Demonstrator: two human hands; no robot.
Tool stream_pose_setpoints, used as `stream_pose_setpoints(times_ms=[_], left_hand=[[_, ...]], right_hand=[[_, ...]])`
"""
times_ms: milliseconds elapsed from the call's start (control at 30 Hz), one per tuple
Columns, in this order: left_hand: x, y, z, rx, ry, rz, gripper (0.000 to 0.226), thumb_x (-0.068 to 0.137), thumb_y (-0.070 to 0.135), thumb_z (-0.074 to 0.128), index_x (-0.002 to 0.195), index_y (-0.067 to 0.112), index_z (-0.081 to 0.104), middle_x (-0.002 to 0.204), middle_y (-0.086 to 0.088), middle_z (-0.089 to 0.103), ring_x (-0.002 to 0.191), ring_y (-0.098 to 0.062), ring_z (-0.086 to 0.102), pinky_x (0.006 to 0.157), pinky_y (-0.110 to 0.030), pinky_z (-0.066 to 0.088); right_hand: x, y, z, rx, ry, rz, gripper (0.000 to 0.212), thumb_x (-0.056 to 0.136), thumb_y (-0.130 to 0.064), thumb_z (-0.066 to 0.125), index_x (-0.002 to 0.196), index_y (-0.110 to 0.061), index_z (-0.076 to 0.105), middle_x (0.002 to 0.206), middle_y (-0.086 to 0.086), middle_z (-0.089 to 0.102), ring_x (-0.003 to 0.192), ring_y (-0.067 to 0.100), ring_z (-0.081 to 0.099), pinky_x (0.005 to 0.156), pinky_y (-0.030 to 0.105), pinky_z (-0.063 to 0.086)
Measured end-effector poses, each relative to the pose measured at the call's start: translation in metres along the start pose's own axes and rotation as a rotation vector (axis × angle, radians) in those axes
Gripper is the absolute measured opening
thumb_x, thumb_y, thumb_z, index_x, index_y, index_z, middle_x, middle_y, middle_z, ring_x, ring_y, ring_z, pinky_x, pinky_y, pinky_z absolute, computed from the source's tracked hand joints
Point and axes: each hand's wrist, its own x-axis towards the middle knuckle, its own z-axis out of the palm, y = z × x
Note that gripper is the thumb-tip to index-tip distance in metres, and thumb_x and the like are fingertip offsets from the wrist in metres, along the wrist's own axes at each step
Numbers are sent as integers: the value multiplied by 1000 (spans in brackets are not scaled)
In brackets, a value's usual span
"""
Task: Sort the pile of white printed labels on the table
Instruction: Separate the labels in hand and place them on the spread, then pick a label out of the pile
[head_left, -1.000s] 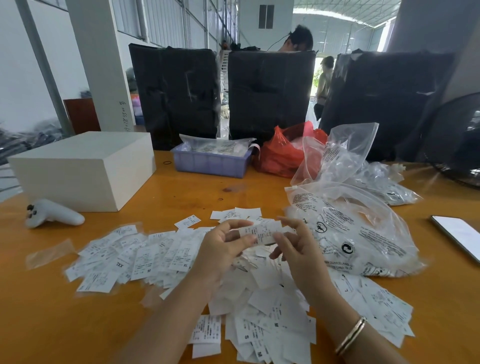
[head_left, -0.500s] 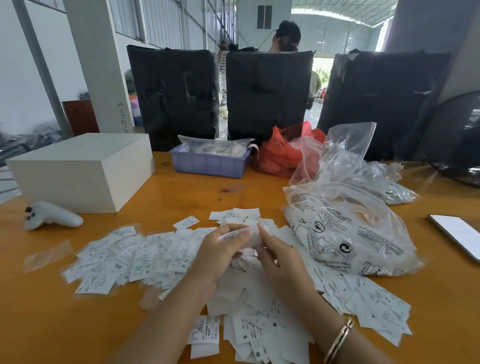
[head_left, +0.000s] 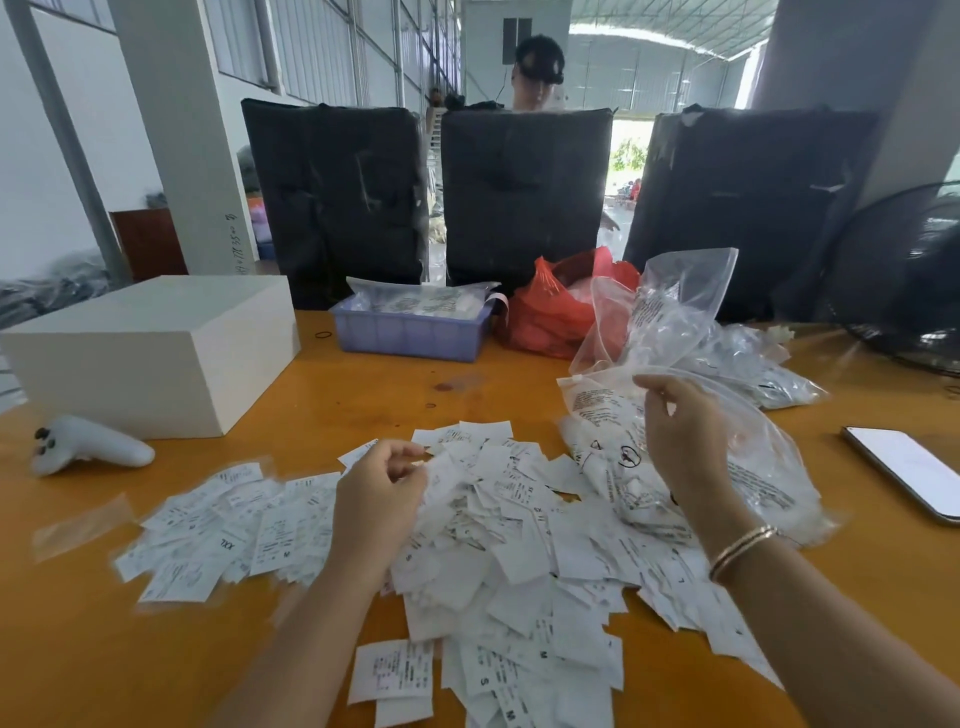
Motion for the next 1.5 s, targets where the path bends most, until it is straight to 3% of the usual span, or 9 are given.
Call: stream_pose_setpoints(times_ms=[100,167,233,367,733,967,1133,1300,1500], left_hand=[[2,-6,-1,235,3,22,13,90,17,61,99,26,63,85,10,66,69,-12,60,59,-29,49],[2,-8,0,367,36,58,15,89,22,62,103,26,65,101,8,67,81,-15,61,65,-29,48],[1,-9,2,437,66,83,16,90,26,62,105,28,64,110,4,66,99,-21,56,72,-33,47],[1,-8,5,455,44,82,14,91,31,59,105,29,63,115,4,65,118,-22,43,79,-36,42],[-1,-8,9,454,26,155,14,92,32,58,104,31,63,115,9,65,119,-18,41,75,-31,40],[-2,-7,11,397,56,216,13,91,29,59,102,30,65,109,10,66,114,-16,43,75,-29,43],[-4,-5,11,352,48,254,12,91,27,61,101,29,66,109,11,63,114,-13,42,83,-29,40],[-9,5,10,17,-114,271,12,94,35,53,99,36,64,102,31,55,103,3,46,83,-15,33],[-18,16,9,-236,-468,160,45,81,70,36,111,45,58,100,30,65,100,17,54,76,-2,40]], right_hand=[[21,21,1,-257,-222,137,33,93,-8,44,117,-14,65,113,5,66,71,14,61,56,12,40],[25,32,6,-472,-431,156,33,92,-11,47,121,-11,62,122,9,62,101,24,60,72,19,40],[20,36,13,-573,-556,154,28,91,-14,47,115,-7,62,117,14,62,106,30,57,76,28,41],[10,39,18,-601,-490,98,15,88,-12,53,90,-4,65,101,11,63,90,29,58,77,33,49],[6,37,10,-527,-301,89,20,90,-15,52,85,-3,67,89,11,64,78,27,54,74,36,46],[6,22,4,-356,-90,-36,20,94,-25,54,93,-12,69,95,1,62,78,15,47,75,33,37],[-1,0,-1,-137,22,-186,14,95,-19,53,88,-11,61,74,1,64,64,20,57,62,31,41],[-32,-32,10,566,-292,21,11,93,-15,54,86,-19,61,72,3,70,65,13,68,59,20,54],[-76,-36,30,791,-498,254,7,89,-12,59,88,-8,65,67,-1,70,60,14,68,57,18,52]])
